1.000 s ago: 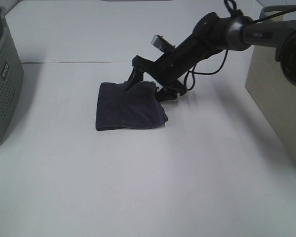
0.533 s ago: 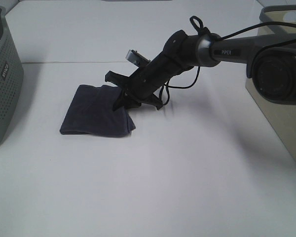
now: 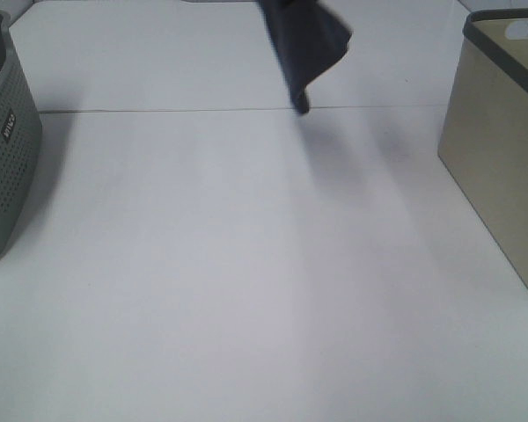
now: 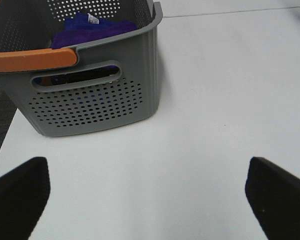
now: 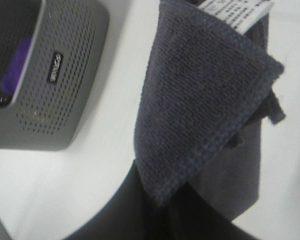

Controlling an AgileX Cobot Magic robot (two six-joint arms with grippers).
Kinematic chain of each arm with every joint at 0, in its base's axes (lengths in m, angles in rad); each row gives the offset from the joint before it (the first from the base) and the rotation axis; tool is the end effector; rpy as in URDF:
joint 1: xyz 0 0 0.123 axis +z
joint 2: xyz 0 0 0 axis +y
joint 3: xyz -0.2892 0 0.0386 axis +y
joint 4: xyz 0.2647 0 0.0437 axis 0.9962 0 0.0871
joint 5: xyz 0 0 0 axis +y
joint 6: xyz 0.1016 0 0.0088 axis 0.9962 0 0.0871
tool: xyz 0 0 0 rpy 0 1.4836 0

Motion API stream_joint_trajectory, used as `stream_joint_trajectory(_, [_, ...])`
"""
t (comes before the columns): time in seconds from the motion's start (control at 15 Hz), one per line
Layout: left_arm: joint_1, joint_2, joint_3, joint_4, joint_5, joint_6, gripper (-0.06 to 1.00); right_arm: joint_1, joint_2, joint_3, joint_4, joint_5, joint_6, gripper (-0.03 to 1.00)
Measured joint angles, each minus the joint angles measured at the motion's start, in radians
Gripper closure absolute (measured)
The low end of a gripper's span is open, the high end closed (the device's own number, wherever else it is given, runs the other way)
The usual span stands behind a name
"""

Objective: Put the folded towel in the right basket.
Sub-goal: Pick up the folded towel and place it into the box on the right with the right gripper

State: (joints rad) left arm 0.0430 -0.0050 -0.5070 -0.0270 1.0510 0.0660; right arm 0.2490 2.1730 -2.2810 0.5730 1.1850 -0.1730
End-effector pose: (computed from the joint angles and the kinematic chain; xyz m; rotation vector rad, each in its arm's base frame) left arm 0.0117 -0.0019 0.2834 0.0245 2.0224 0.0369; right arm 0.4788 0.1746 0.3410 -0.4493 2.4446 0.7882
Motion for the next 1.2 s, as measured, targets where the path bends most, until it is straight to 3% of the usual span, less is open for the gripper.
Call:
stream_joint_trajectory(0.4, [0.0, 0.0, 0.0, 0.0, 0.0, 0.0, -0.05, -0.388, -0.338, -0.012, -0.346, 0.023, 0.013, 0.92])
stream_joint_trajectory(0.67, [0.0, 0.0, 0.0, 0.0, 0.0, 0.0, -0.05, -0.51, -0.382, 0.105, -0.407, 0.03, 0.033, 0.92])
stream_joint_trajectory(0.87, [0.0, 0.0, 0.0, 0.0, 0.0, 0.0, -0.05, -0.515, -0.365, 0.295, -0.472, 0.033, 0.035, 0.87])
stream_joint_trajectory(0.93, [0.0, 0.0, 0.0, 0.0, 0.0, 0.0, -0.05, -0.515, -0.346, 0.35, -0.501, 0.035, 0.05, 0.77])
stream_joint_trajectory(1.13, [0.0, 0.0, 0.0, 0.0, 0.0, 0.0, -0.05, -0.515, -0.268, 0.471, -0.522, 0.034, 0.08, 0.16])
stream_joint_trajectory(1.2, [0.0, 0.0, 0.0, 0.0, 0.0, 0.0, -0.05, -0.515, -0.248, 0.492, -0.521, 0.034, 0.085, 0.07])
